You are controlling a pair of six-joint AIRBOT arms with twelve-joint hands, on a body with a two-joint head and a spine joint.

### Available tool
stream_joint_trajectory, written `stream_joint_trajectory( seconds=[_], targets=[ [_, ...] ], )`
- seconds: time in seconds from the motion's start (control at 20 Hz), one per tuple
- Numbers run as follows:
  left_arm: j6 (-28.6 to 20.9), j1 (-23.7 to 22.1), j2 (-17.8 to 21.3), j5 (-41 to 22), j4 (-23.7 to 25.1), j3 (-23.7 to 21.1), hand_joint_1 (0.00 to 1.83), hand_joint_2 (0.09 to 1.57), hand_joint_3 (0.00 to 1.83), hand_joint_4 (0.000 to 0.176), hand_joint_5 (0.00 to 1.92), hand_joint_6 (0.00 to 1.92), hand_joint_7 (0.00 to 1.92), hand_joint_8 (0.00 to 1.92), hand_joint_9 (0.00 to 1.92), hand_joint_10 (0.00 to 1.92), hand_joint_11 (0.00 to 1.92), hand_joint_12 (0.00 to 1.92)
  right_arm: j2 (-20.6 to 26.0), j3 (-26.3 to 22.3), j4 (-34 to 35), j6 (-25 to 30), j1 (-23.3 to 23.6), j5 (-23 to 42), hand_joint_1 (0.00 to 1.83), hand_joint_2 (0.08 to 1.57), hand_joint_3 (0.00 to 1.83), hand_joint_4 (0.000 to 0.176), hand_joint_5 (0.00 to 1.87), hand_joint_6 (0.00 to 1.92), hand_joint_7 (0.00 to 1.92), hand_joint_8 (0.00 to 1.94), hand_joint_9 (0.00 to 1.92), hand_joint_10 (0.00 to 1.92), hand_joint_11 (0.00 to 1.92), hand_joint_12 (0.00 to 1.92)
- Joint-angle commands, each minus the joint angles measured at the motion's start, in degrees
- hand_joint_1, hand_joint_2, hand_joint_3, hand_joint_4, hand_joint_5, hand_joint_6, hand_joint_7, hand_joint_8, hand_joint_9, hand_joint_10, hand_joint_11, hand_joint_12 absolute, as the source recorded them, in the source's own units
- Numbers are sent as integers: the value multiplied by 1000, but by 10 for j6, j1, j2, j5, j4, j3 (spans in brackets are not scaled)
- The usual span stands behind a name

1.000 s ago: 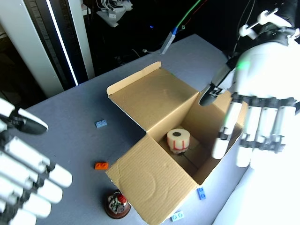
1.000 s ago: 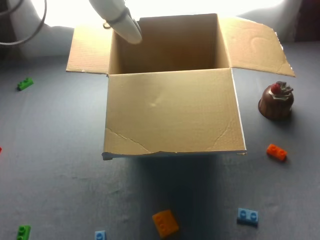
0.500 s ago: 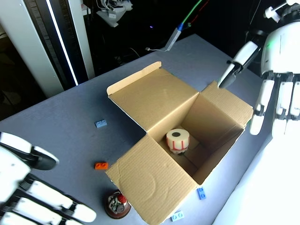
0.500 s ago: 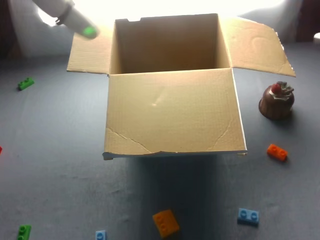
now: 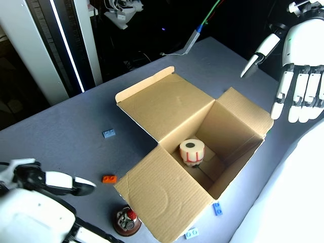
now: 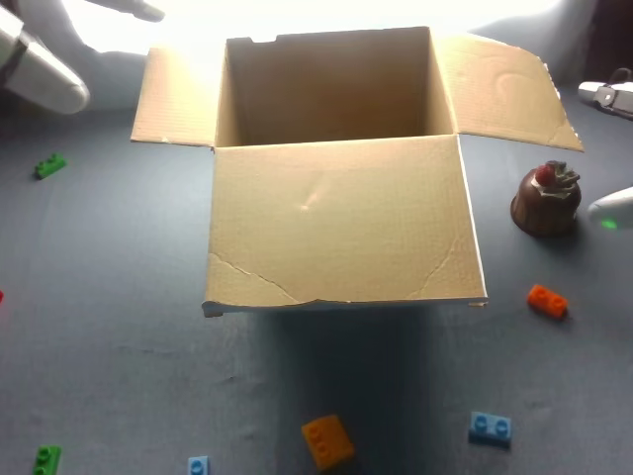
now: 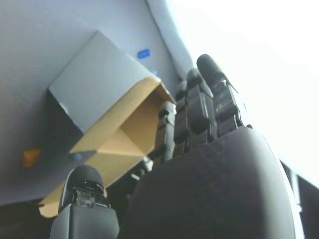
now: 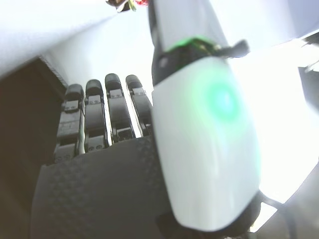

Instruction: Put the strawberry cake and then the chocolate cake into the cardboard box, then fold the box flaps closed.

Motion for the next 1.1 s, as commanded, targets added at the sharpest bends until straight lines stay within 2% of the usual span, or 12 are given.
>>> stream_joint_trajectory(
  seconds=[0.0,0.1,0.35,0.5,0.55,0.65,0.85,1.05],
  targets=[
    [-2,-4,10,22,-28,2,0,1054,0,55,95,4,138,2,157,1,0,656,-1,14,11,13,5,67,1043,976,3,0,0,0,0,0,0,0,0,0],
    [-6,2,21,19,-25,1,0,1054,0,0,102,4,144,3,153,0,0,627,-20,34,12,35,1,66,1025,978,4,0,0,0,1,0,0,0,0,0],
    [-7,41,52,-3,-25,-23,0,1042,0,0,118,6,146,1,137,1,0,552,-71,94,12,37,-22,66,1027,999,11,2,0,0,12,4,0,0,0,0],
    [-1,88,70,-17,-25,-48,0,1032,0,0,116,3,139,0,136,1,0,541,-85,102,12,35,-23,66,1030,997,9,6,0,0,22,7,4,2,0,0],
    [3,106,71,-22,-29,-51,0,1031,0,0,108,1,132,0,132,0,0,518,-90,103,12,27,-20,65,1034,1001,11,2,0,0,12,3,0,0,0,0],
    [21,138,69,-24,-59,-46,0,1038,0,0,105,0,135,2,133,1,0,543,-98,104,-10,19,-18,63,1039,1006,13,0,0,0,0,0,0,0,0,0],
    [52,165,64,-34,-115,-45,0,1036,0,0,101,0,128,0,126,0,0,545,-105,106,-14,13,-17,64,1052,1001,9,0,0,0,11,4,0,0,0,0],
    [74,179,66,-60,-174,-49,0,1042,1,0,104,0,149,3,139,2,0,565,-110,107,-14,0,-18,67,1032,1034,21,11,0,0,0,0,0,0,0,0]
  ],
)
